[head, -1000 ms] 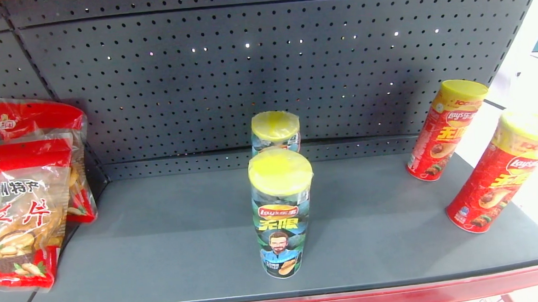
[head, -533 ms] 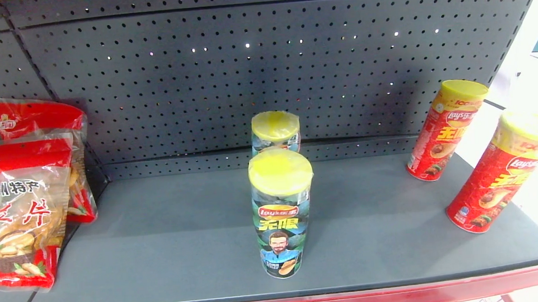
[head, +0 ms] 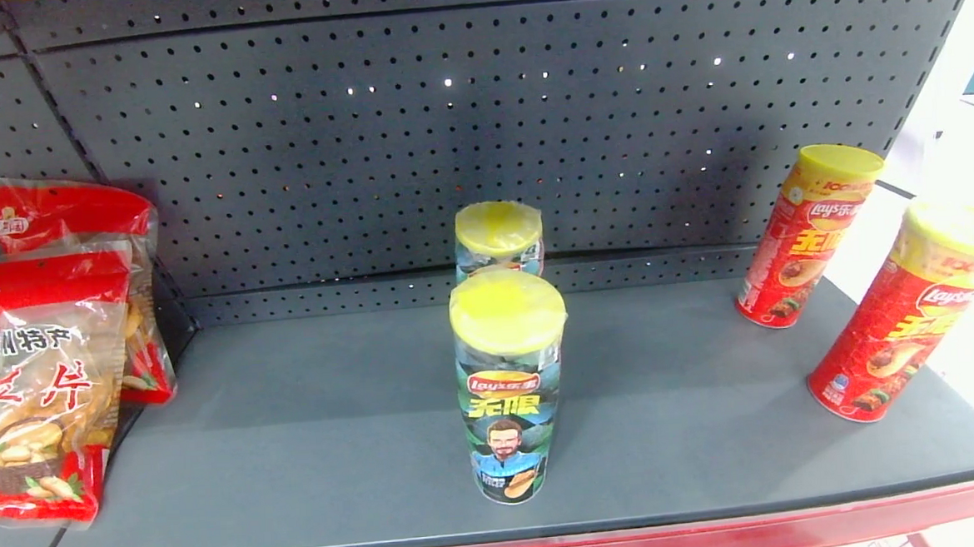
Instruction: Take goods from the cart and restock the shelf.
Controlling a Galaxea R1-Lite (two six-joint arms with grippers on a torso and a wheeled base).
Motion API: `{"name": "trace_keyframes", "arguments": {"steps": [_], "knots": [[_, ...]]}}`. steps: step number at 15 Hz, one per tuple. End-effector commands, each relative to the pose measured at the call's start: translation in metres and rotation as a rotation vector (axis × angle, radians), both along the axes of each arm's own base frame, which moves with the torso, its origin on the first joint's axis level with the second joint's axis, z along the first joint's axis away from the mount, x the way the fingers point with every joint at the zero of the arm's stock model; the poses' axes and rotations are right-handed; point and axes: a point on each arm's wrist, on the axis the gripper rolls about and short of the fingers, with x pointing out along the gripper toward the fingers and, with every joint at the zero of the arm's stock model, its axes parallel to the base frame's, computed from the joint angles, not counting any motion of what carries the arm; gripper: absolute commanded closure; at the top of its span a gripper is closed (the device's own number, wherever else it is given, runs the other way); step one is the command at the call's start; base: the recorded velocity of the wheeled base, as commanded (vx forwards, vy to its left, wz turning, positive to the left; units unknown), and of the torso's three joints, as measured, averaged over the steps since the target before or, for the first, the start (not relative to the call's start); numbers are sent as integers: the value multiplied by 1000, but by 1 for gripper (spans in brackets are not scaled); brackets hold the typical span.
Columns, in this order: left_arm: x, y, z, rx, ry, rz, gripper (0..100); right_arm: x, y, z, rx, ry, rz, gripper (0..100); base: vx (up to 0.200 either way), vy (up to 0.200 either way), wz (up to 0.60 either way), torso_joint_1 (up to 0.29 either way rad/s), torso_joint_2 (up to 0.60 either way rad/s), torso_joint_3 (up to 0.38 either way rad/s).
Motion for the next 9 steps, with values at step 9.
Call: {"name": "trace_keyframes", "arguments": {"steps": [9], "knots": [[0, 0, 0, -1, 2, 1, 0, 0, 0, -1, -13, 10, 10, 0, 0, 0, 0, 0, 0, 0]]}}
